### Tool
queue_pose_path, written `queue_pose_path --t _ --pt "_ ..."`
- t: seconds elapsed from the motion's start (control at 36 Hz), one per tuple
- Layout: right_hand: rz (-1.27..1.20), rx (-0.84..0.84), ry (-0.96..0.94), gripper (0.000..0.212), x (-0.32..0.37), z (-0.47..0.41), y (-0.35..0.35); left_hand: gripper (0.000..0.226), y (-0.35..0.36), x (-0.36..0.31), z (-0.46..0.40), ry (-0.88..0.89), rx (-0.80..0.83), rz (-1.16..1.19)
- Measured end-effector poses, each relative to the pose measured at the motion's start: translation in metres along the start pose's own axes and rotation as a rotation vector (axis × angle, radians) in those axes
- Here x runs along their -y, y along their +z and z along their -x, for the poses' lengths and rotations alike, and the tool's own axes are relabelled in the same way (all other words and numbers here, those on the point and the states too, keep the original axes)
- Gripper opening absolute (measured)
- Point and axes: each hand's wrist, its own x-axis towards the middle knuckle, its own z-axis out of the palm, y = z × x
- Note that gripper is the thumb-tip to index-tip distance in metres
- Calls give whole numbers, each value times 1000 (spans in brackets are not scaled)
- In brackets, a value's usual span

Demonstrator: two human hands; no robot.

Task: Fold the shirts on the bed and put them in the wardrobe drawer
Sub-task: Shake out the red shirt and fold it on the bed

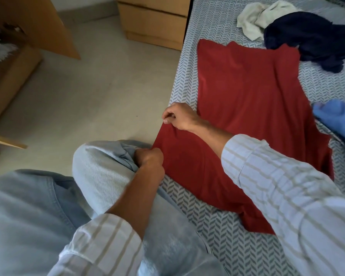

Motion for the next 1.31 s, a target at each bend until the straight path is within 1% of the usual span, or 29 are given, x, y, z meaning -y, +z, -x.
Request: queue_pose_path --t 0.06,0.08,0.11,0.17,0.19,0.22,0.25,0.28,0.36,0.42,0.5,0.53,0.58,0.61,0.64,0.67,0.69,0.72,0.78,0.83,0.86,0.92,0.97,1.03,1.08,1.14,1.19,1.25,1.31 --pt "4 -81 -8 31 -4 5 2 38 3 2 -3 62 12 -104" --pt "-15 -113 -4 36 -6 11 3 40 1 2 -2 15 33 -28" --pt "-38 -151 -7 38 -9 17 4 43 2 4 0 5 1 17" --pt "-74 -235 -26 38 -17 39 4 46 5 7 -3 29 0 11" --pt "-84 -275 -38 36 -23 53 5 47 6 8 -5 -17 -19 90" --pt "-85 -313 -47 35 -31 69 7 48 6 6 -3 -95 -31 255" --pt "-73 -345 -55 33 -41 87 8 52 6 5 2 -122 -38 354" --pt "-59 -372 -51 32 -53 106 10 59 8 3 6 -105 -58 358" --pt "-10 -453 35 27 -97 162 17 72 16 -1 6 -41 -128 197" --pt "7 -517 145 25 -129 201 20 76 24 -5 13 72 -230 76" --pt "38 -621 267 25 -169 253 21 84 36 -3 30 372 -387 -207" --pt "59 -658 316 25 -181 272 17 81 44 -4 36 493 -426 -297" --pt "125 -737 431 26 -202 302 10 61 59 -9 45 736 -467 -389" --pt "153 -774 506 28 -212 317 5 48 68 -15 51 862 -441 -404" --pt "167 -803 586 31 -221 331 1 38 78 -20 60 976 -366 -408" --pt "151 -822 681 33 -229 343 -3 33 89 -26 70 1064 -230 -416" --pt "107 -838 786 34 -238 354 -6 30 101 -32 82 1119 -76 -449" --pt "49 -837 887 35 -243 359 -7 27 110 -34 93 1154 45 -497" --pt "-80 -818 1067 43 -255 373 -12 31 136 -38 121 1261 193 -577" --pt "-204 -821 1165 54 -269 384 -13 46 165 -37 147 1337 291 -665" --pt "-269 -837 1185 57 -274 387 -14 54 179 -36 156 1360 312 -723" --pt "-397 -858 1173 56 -282 386 -21 62 201 -35 168 1428 261 -855" --pt "-467 -781 1136 44 -286 381 -29 55 216 -36 176 1484 160 -978" --pt "-495 -746 1073 26 -287 377 -38 42 225 -41 183 1475 130 -1035" --pt "-547 -830 1039 25 -286 378 -49 31 230 -47 185 1430 170 -1007" --pt "-673 -969 1060 26 -288 384 -58 19 230 -53 183 1374 285 -905" --pt "-825 -1106 1068 22 -291 394 -63 7 229 -57 180 1332 355 -829" --pt "-978 -1222 1080 16 -299 406 -60 10 230 -60 179 1313 406 -790" --pt "-1129 -1243 1095 16 -307 416 -53 13 233 -62 180 1306 447 -790"
